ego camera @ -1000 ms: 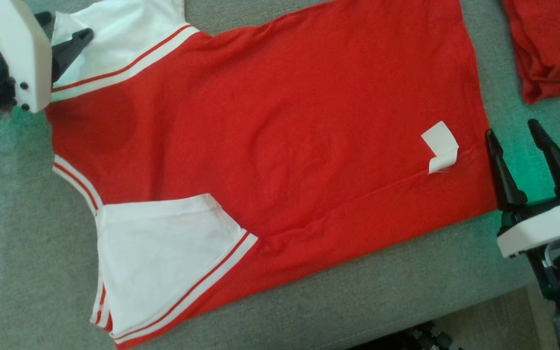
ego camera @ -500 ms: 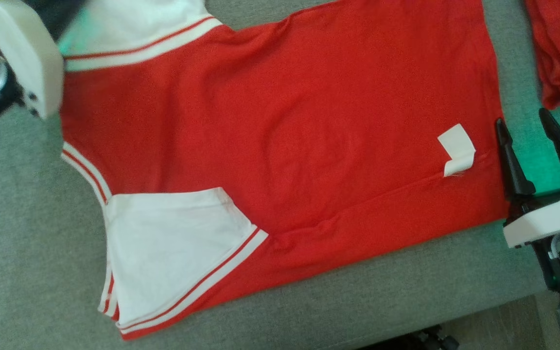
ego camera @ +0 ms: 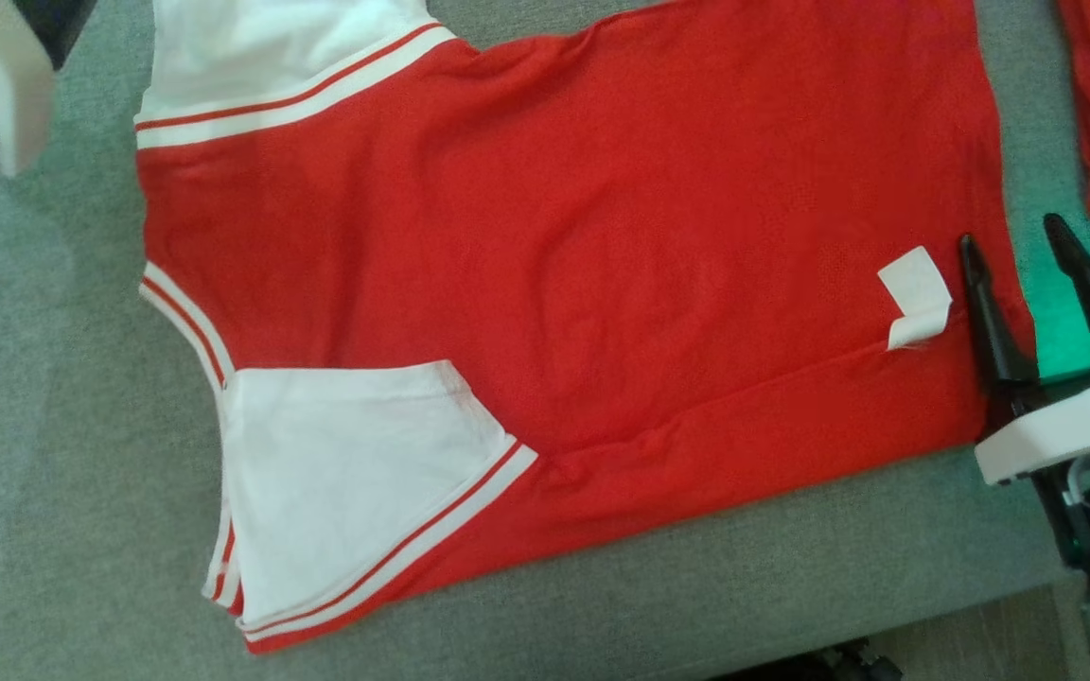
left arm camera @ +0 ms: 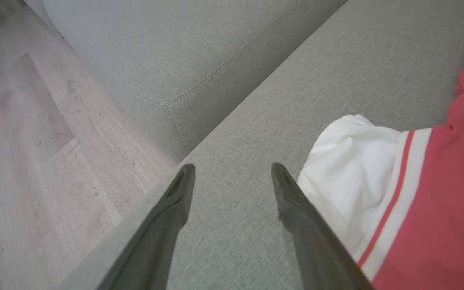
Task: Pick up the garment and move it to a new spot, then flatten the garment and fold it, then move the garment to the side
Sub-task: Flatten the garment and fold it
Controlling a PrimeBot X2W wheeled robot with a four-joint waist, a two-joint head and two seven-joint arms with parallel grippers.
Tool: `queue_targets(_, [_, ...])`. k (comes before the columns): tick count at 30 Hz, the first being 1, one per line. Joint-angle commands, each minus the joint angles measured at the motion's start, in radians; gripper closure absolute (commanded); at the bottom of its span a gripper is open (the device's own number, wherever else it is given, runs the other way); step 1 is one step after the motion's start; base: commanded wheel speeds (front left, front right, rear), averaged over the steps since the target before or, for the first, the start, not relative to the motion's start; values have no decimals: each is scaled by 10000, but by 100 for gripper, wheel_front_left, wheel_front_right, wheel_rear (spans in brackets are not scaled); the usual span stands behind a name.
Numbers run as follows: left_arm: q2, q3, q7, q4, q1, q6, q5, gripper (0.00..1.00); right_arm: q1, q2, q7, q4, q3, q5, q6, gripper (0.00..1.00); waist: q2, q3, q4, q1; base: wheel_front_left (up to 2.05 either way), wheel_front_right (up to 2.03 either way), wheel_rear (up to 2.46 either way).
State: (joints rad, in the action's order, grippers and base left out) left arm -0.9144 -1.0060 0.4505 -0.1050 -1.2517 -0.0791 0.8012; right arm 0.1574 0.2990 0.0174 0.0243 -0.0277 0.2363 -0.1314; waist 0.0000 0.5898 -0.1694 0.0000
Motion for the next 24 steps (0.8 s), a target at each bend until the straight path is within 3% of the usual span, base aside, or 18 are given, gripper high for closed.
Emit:
queue_targets(1, [-125, 559, -100, -81, -381, 34, -36, 0, -17, 179, -58, -252, -183, -29, 7, 0, 0, 28, -9, 0, 0, 0, 0])
queue_targets(10, [514, -161, 536, -1835, -553, -372, 133, 0, 252, 45, -349, 195, -564, 80, 7, 0, 0, 117, -283, 0, 0, 0, 0])
queue_targets(17, [493, -517, 391, -907, -334, -500, 943, 0, 152, 1, -588, 558, -448, 95, 7, 0, 0, -1, -266, 0, 0, 0, 0])
queue_targets(24, [160, -955, 394, 60, -68, -509, 825, 0, 228, -34, -625, 620, -482, 64, 7, 0, 0, -33, -99, 0, 0, 0, 0])
